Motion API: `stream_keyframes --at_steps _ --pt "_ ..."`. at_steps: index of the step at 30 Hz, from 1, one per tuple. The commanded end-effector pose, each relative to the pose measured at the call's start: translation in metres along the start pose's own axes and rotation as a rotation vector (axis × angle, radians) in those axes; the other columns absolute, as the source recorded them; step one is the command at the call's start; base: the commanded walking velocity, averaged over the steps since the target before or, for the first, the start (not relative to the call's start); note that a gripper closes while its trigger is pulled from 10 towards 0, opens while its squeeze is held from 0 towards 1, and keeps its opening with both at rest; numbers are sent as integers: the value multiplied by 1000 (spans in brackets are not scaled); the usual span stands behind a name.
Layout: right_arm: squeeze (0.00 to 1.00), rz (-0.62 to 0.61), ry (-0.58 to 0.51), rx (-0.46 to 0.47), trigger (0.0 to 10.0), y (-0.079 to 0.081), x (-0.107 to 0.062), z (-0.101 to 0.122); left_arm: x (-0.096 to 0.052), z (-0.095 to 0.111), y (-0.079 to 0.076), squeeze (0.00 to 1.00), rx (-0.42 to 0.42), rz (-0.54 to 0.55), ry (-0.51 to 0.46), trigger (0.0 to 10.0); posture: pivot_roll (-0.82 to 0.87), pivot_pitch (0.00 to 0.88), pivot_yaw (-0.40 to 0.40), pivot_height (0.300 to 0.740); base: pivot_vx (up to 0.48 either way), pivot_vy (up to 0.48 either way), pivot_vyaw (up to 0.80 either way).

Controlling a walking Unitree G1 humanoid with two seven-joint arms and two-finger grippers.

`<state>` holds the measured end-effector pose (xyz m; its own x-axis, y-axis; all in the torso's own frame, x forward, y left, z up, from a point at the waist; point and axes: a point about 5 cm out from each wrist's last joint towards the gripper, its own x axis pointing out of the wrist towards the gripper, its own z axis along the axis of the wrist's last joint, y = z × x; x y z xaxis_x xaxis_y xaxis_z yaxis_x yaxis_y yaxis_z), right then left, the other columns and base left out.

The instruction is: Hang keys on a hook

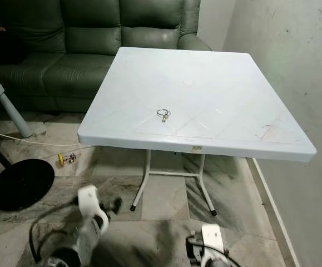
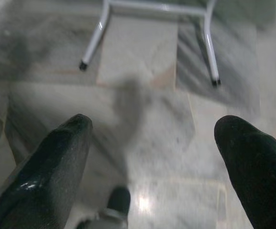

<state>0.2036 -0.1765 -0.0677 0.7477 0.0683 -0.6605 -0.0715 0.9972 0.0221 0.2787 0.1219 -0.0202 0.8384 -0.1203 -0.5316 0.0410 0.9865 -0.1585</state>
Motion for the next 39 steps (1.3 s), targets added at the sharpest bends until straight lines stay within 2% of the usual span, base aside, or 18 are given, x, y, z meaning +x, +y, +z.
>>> stream_keyframes --at_steps 1,2,3,7,10,12,13,17,19,20,21,23,24,25,28,33,37,39 --pt "0 18 -43 8 10000 3 2 8 1 7 -22 0 319 -127 -64 10000 -23 15 -45 740 0 0 0" --pt "0 18 -43 8 10000 3 2 8 1 7 -22 0 319 -127 -64 10000 -23 15 -45 740 0 0 0" --pt "0 49 -97 -23 10000 6 3 17 1 17 -31 0 375 -198 -137 10000 -24 16 -42 740 0 0 0" --pt "0 95 -222 -68 10000 11 5 39 0 36 -30 0 286 -250 -238 10000 -32 21 -35 740 0 0 0" --pt "0 116 -385 -45 10000 11 4 69 -2 60 -19 0 220 -259 -344 10000 -36 27 -31 740 0 0 0" --pt "0 120 -529 -34 10000 10 -1 98 -8 85 -3 0 135 -225 -445 10000 -36 27 -30 740 0 0 0" --pt "0 120 -543 -35 10000 10 -2 100 -8 87 -2 0 126 -220 -456 10000 -36 27 -30 740 0 0 0" --pt "0 102 -704 -17 10000 6 -14 134 -20 123 16 0 15 -103 -615 10000 -34 23 -31 740 0 0 0" --pt "0 100 -725 -14 10000 6 -16 138 -22 127 18 0 -3 -85 -635 10000 -35 23 -32 740 0 0 0" --pt "0 95 -756 -7 10000 5 -20 145 -26 134 24 0 -19 -40 -666 10000 -36 22 -33 740 0 0 0" --pt "0 91 -809 20 10000 5 -27 158 -31 145 31 0 -71 13 -697 10000 -36 22 -36 740 0 0 0" --pt "0 103 -878 37 10000 7 -38 176 -42 160 31 0 -51 23 -747 10000 -33 20 -40 740 0 0 0" --pt "0 103 -878 37 10000 7 -38 176 -42 160 31 0 -51 23 -747 10000 -33 20 -40 740 0 0 0" --pt "0 118 -911 38 10000 10 -44 186 -48 167 27 0 -33 -2 -763 10000 -31 20 -41 740 0 0 0" --pt "0 161 -952 28 10000 21 -52 201 -58 171 20 0 62 -30 -779 10000 -35 19 -39 740 0 0 0" --pt "0 233 -976 -9 10000 37 -63 215 -64 165 13 0 52 -104 -752 10000 -26 16 -49 740 0 0 0" --pt "0 240 -987 -80 10000 35 -79 223 -78 171 17 0 32 -133 -743 10000 -21 12 -51 740 0 0 0" --pt "0 233 -984 -90 10000 34 -81 224 -79 172 20 0 19 -137 -736 10000 -21 12 -51 740 0 0 0"
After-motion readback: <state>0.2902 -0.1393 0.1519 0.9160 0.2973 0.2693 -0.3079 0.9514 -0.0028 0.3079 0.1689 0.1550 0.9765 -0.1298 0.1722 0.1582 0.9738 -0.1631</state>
